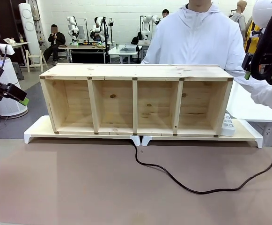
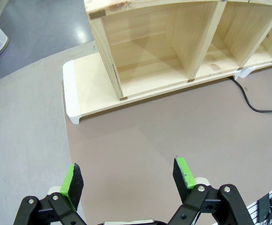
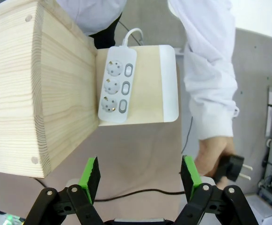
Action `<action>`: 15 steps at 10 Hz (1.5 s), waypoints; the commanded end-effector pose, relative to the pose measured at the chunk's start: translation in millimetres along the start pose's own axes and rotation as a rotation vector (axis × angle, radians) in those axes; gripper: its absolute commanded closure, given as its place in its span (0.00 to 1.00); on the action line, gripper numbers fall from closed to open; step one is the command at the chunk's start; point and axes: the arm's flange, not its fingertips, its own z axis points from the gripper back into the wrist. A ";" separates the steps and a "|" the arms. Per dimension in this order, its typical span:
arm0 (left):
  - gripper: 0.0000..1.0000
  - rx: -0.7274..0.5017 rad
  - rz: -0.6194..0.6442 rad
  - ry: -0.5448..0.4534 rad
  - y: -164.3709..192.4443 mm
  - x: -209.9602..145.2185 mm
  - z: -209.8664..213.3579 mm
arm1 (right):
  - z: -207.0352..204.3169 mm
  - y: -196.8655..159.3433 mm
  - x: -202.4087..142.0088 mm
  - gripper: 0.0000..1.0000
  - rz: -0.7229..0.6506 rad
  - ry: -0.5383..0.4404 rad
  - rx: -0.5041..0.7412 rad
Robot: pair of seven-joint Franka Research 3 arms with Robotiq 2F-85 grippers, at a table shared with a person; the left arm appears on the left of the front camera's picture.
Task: Perform cable management.
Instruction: Release the Power Cable when the human grasps it.
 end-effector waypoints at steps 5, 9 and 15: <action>0.00 0.001 0.001 -0.006 0.2 0.9 -1.5 | -0.8 0.2 -0.3 0.11 -0.004 0.005 0.004; 0.00 0.001 0.001 -0.006 0.2 0.9 -1.5 | -0.8 0.2 -0.3 0.11 -0.004 0.005 0.004; 0.00 0.001 0.001 -0.006 0.2 0.9 -1.5 | -0.8 0.2 -0.3 0.11 -0.004 0.005 0.004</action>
